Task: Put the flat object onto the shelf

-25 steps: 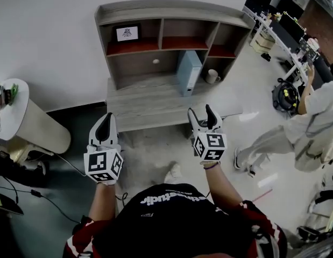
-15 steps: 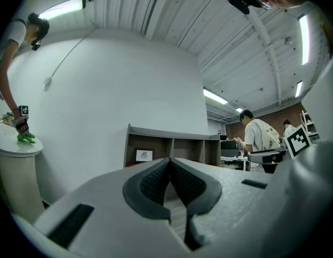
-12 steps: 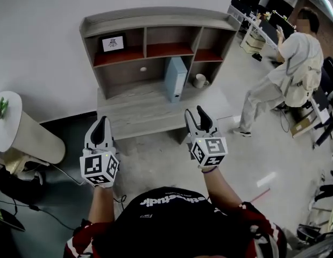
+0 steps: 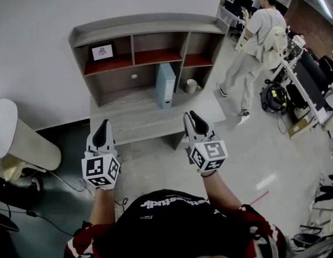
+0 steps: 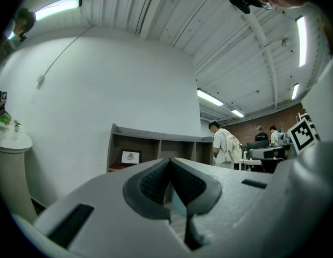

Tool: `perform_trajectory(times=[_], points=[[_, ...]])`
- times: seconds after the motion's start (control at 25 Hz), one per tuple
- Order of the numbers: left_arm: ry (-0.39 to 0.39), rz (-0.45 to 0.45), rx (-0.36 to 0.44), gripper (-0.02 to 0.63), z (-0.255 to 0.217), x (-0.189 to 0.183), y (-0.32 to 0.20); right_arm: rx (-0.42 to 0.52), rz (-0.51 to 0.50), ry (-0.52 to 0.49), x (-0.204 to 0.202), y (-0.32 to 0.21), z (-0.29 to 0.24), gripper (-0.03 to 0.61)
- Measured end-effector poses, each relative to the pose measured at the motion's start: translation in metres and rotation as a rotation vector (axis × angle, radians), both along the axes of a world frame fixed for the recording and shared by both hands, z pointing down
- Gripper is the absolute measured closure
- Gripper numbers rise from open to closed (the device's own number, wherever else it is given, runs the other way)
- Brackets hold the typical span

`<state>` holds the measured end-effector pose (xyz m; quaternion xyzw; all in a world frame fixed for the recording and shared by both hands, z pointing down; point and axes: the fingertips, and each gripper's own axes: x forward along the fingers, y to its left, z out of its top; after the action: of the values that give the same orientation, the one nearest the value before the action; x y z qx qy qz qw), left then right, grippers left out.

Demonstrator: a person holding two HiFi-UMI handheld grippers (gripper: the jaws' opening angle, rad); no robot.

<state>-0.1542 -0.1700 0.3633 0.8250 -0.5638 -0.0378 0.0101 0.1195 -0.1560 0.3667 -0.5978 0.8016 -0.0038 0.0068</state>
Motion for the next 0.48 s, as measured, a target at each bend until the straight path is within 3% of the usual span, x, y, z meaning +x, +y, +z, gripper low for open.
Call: perform_trajectory(times=[0.48], points=[[-0.006, -0.018, -0.008, 0.607, 0.0027, 0.0092, 0.0015, 0.03, -0.015, 0.016, 0.005, -0.0059, -0.009, 0.562]])
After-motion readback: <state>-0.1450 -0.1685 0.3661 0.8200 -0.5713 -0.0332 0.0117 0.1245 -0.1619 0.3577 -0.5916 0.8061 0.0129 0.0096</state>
